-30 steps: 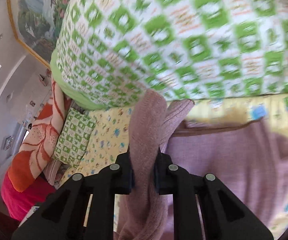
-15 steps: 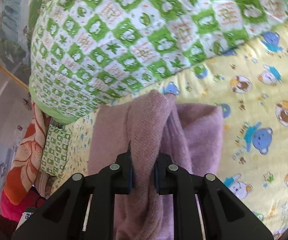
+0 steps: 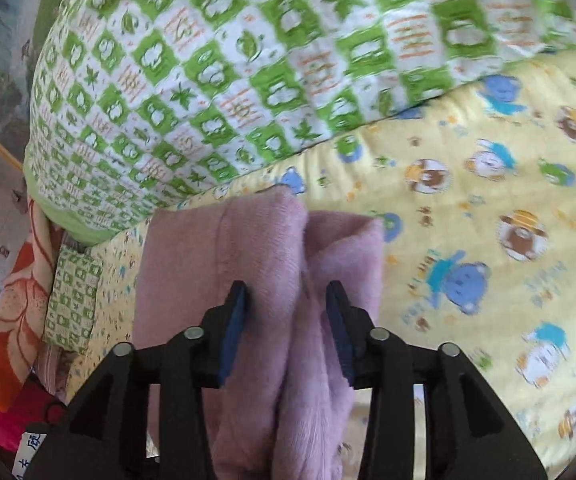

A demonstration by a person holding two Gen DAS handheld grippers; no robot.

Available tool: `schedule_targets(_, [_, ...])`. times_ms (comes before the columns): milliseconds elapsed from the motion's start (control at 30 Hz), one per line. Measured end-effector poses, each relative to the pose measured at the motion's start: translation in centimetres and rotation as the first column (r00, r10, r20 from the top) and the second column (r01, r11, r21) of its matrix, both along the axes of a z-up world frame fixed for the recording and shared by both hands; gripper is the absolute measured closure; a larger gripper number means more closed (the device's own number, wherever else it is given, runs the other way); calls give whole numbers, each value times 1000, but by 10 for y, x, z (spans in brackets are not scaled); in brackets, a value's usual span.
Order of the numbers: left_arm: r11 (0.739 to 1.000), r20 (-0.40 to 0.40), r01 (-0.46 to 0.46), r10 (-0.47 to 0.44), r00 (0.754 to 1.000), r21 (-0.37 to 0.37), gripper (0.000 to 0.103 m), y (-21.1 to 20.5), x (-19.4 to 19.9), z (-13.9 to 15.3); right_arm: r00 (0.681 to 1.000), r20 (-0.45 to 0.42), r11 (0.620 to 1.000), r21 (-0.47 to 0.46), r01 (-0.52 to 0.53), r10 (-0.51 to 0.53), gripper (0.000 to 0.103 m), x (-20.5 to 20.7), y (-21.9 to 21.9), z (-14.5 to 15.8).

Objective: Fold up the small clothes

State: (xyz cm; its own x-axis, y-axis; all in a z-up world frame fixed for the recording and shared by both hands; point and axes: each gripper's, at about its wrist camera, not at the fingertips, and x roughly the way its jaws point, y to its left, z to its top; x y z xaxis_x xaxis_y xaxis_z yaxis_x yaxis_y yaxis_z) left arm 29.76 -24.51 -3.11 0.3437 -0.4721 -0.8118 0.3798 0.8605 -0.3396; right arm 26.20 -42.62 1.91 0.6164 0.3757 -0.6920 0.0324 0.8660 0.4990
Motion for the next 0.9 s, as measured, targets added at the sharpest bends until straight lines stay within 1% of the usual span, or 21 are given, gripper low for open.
schedule_targets(67, [1000, -4, 15, -15, 1000, -8, 42, 8, -7, 3, 1000, 9, 1000, 8, 24, -25, 59, -15, -3, 6])
schedule_targets(133, [999, -8, 25, -26, 1000, -22, 42, 20, -24, 8, 999, 23, 999, 16, 41, -41, 59, -33, -1, 13])
schedule_targets(200, [1000, 1, 23, -23, 1000, -17, 41, 37, -35, 13, 998, 43, 999, 36, 41, -43, 59, -51, 3, 20])
schedule_targets(267, [1000, 4, -12, 12, 1000, -8, 39, 59, -44, 15, 998, 49, 998, 53, 28, -31, 59, -67, 11, 23])
schedule_targets(300, [999, 0, -34, 34, 999, -10, 39, 62, -58, 20, 999, 44, 998, 54, 15, -18, 58, -74, 17, 22])
schedule_targets(333, [998, -7, -65, 65, 998, -9, 36, 76, -59, 19, 999, 37, 999, 48, 8, -10, 57, -78, 21, 21])
schedule_targets(367, [995, -13, -97, 97, 995, -3, 32, 87, -61, 20, 1000, 29, 999, 37, 2, -3, 56, -82, 26, 19])
schedule_targets(433, [986, -26, -165, 165, 986, 14, 28, 112, -61, 14, 1000, 12, 1000, 15, -2, 2, 55, -89, 33, 13])
schedule_targets(533, [968, -75, -245, 248, 966, 47, 27, 142, -57, -2, 999, -33, 1000, 13, 13, -12, 54, -94, 35, -1])
schedule_targets(600, [956, -120, -292, 294, 948, 35, 27, 156, -50, -15, 999, -42, 1000, 15, 22, -21, 54, -98, 35, -8])
schedule_targets(633, [949, -144, -314, 313, 939, 20, 27, 163, -48, -22, 999, -45, 1000, 19, 25, -24, 54, -100, 35, -10])
schedule_targets(700, [937, -188, -350, 339, 922, -23, 27, 174, -40, -26, 998, -57, 999, 24, 27, -26, 54, -101, 36, -14])
schedule_targets(733, [932, -200, -359, 345, 917, -40, 27, 177, -38, -33, 998, -58, 999, 23, 25, -23, 54, -102, 38, -15])
schedule_targets(800, [925, -215, -376, 357, 909, -56, 27, 180, -29, -35, 998, -59, 1000, 19, 6, -5, 55, -102, 44, -16])
schedule_targets(833, [923, -215, -380, 359, 908, -64, 27, 181, -26, -34, 998, -61, 1000, 14, -10, 10, 57, -102, 47, -16])
schedule_targets(867, [921, -213, -384, 362, 908, -72, 27, 181, -24, -32, 998, -63, 1000, -1, -28, 28, 72, -101, 52, -15])
schedule_targets(900, [920, -207, -385, 363, 908, -78, 27, 180, -23, -25, 997, -67, 999, -15, -43, 42, 91, -100, 56, -13])
